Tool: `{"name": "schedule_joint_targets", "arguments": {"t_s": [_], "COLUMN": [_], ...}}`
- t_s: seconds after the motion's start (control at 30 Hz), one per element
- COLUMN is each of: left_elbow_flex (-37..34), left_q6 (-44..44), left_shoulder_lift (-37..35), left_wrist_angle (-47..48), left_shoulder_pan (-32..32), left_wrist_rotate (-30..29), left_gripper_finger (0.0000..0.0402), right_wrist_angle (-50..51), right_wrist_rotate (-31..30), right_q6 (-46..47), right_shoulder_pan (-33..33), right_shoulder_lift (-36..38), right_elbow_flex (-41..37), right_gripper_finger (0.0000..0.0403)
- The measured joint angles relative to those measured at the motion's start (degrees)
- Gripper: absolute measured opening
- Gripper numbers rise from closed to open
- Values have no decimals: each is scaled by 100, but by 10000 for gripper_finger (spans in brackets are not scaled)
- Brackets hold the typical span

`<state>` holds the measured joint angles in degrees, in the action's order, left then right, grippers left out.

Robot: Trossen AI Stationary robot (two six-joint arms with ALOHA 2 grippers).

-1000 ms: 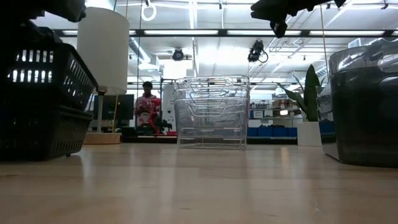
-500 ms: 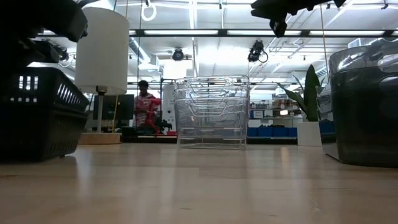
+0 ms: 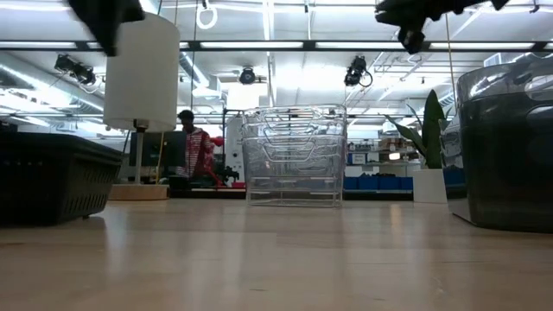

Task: Stack baskets by color
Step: Return to Home Position

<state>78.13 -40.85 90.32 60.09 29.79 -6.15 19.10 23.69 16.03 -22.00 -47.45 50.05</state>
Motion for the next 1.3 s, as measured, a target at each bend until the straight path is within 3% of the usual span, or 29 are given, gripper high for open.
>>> {"name": "schedule_joint_targets", "arguments": {"t_s": [0.13,0.33,0.47,0.87,1.17,1.3], "left_elbow_flex": [67,-209,-590,-2869,-4180,-4674], "left_q6": [241,770,1003,312,-245,-248], "left_shoulder_lift": [-62,-157,-613,-3111,-5089,-5849], "left_wrist_angle": [27,-374,-946,-3097,-4256,-4703], "left_shoulder_pan": [-275,-736,-1061,-2154,-2029,-1897], "left_wrist_rotate": [-481,-527,-562,-1084,-2681,-3088], "left_gripper_finger": [185,137,102,11,10,4], "right_wrist_angle": [-189,-1012,-1326,-1950,-2640,-2860], "right_wrist_rotate": [-274,-310,-327,-1122,-1530,-1750], "right_q6": [230,874,1237,1911,2571,2705], "right_shoulder_pan": [0,0,0,174,351,459], "right_shoulder_lift": [517,1231,1651,2880,3608,3787], "right_elbow_flex": [-580,-1501,-1935,-2942,-3716,-3948], "right_gripper_finger": [83,83,83,83,83,83]}}
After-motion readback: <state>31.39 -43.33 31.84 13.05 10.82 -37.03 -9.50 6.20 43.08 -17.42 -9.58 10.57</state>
